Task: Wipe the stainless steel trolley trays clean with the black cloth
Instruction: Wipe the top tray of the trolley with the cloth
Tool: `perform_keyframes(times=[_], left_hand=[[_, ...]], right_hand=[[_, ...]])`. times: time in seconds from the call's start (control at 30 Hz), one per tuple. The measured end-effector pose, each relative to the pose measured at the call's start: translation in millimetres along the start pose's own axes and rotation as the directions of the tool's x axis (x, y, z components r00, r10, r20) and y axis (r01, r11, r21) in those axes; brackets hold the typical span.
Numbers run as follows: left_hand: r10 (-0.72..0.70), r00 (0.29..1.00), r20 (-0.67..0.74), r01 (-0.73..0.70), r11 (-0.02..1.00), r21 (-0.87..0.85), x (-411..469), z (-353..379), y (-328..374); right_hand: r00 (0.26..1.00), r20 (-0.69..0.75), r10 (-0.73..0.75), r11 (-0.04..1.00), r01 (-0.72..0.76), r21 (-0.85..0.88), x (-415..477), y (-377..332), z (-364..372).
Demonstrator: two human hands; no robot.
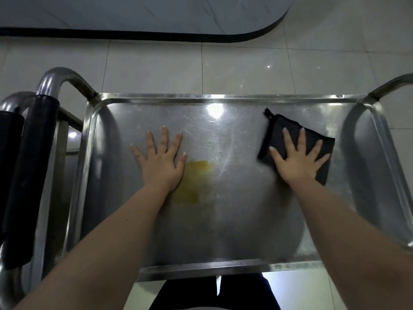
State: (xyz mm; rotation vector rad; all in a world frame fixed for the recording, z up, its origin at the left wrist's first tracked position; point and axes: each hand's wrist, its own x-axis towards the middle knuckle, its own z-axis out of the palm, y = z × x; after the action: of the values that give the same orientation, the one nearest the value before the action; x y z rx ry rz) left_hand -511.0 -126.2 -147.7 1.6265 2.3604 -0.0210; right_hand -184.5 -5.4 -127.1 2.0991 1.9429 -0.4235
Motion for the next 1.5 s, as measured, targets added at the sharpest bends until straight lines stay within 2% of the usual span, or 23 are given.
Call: perform_keyframes(times=[0.03,0.1,0.17,0.23,0.3,0.33,0.43,0.5,0.57,0.6,0.67,0.73,0.8,0.87,0.9,0.97,1.03,1.1,1.17,1.2,1.27,1.37,1.5], left_hand=[[-0.001,1.0,0.003,0.001,1.0,0.002,0.6,-0.8,-0.9],[-0.003,1.0,0.011,0.003,1.0,0.005,2.1,-2.3,-3.1],[-0.008,1.0,0.019,0.008,1.0,0.004,1.3,-3.4,-3.2],[-0.009,1.0,0.013,0.009,1.0,0.007,0.3,-4.0,-1.8],[-0.004,1.0,0.016,0.004,1.0,0.004,-0.4,-4.4,-0.8],[0.004,1.0,0.021,-0.004,1.0,-0.001,-0.9,-4.3,-0.8],[0.011,1.0,0.024,-0.011,1.0,0.0,-1.3,-2.6,0.2],[-0.006,1.0,0.026,0.006,1.0,0.008,-1.0,-1.1,2.5],[-0.017,1.0,0.026,0.017,1.0,0.018,-0.3,0.0,4.3],[-0.018,0.999,0.027,0.017,1.0,0.02,0.8,0.0,4.0],[-0.017,0.999,0.03,0.017,1.0,0.021,2.4,-0.8,2.0],[-0.018,0.999,0.03,0.017,1.0,0.021,2.9,-1.8,-1.0],[-0.018,0.999,0.028,0.017,1.0,0.017,1.4,-3.0,-2.9],[-0.012,1.0,0.023,0.012,1.0,0.002,0.4,-4.3,-3.4],[-0.011,1.0,0.027,0.011,1.0,-0.004,0.2,-4.9,-3.2],[-0.014,0.999,0.035,0.013,1.0,0.002,0.2,-5.1,-1.8],[-0.014,0.999,0.036,0.013,1.0,0.019,0.2,-4.7,0.5],[-0.018,0.999,0.032,0.017,0.999,0.028,0.3,-3.8,2.3],[-0.026,0.999,0.029,0.025,0.999,0.036,0.8,-2.2,2.5],[-0.027,0.999,0.029,0.026,0.999,0.037,1.4,-1.4,2.4],[-0.026,0.999,0.03,0.025,0.999,0.038,1.5,-0.8,1.1],[-0.027,0.999,0.039,0.025,0.998,0.049,1.7,-2.9,-0.2],[-0.012,0.999,0.049,0.01,0.999,0.043,0.9,-7.5,0.9]], right_hand=[[0.999,-0.009,-0.047,0.999,0.047,-0.019,-9.8,-19.0,8.5],[0.97,-0.022,-0.24,0.969,0.238,-0.072,-37.5,-71.3,29.5],[0.89,-0.03,-0.455,0.886,0.449,-0.117,-69.9,-116.4,48.2],[0.835,-0.044,-0.548,0.83,0.538,-0.147,-83.2,-129.1,53.2],[0.841,-0.05,-0.539,0.838,0.529,-0.135,-72.0,-105.6,47.9],[0.872,-0.054,-0.486,0.871,0.478,-0.114,-63.8,-84.2,44.1],[0.976,-0.074,-0.205,0.977,0.198,-0.083,-46.1,1.0,28.6],[0.998,-0.029,-0.062,0.998,0.061,-0.035,-46.3,44.1,18.7],[1.0,0.006,-0.005,1.0,0.005,-0.011,-51.8,44.3,16.7],[1.0,0.003,-0.02,1.0,0.02,-0.024,-56.1,28.4,19.7],[0.983,-0.005,-0.181,0.98,0.18,-0.085,-75.3,-22.5,33.9],[0.906,-0.014,-0.422,0.9,0.418,-0.122,-107.1,-77.0,52.9],[0.828,-0.052,-0.558,0.825,0.546,-0.146,-131.0,-107.4,63.3],[0.817,-0.08,-0.571,0.818,0.557,-0.144,-127.9,-99.1,63.0],[0.84,-0.094,-0.534,0.843,0.521,-0.134,-119.2,-82.2,61.1],[0.921,-0.092,-0.378,0.923,0.368,-0.114,-97.8,-31.8,54.5],[0.97,-0.062,-0.236,0.966,0.227,-0.12,-79.0,23.9,43.3],[0.982,-0.001,-0.187,0.975,0.185,-0.119,-68.5,56.2,31.0],[0.985,0.018,-0.17,0.978,0.171,-0.123,-70.5,50.4,29.5],[0.983,0.008,-0.184,0.974,0.184,-0.134,-77.4,35.0,34.0],[0.947,-0.004,-0.322,0.935,0.317,-0.159,-105.5,-12.1,50.9],[0.808,-0.077,-0.585,0.806,0.568,-0.163,-161.5,-83.0,79.0],[0.741,-0.12,-0.661,0.749,0.64,-0.173,-174.9,-105.9,82.3]])
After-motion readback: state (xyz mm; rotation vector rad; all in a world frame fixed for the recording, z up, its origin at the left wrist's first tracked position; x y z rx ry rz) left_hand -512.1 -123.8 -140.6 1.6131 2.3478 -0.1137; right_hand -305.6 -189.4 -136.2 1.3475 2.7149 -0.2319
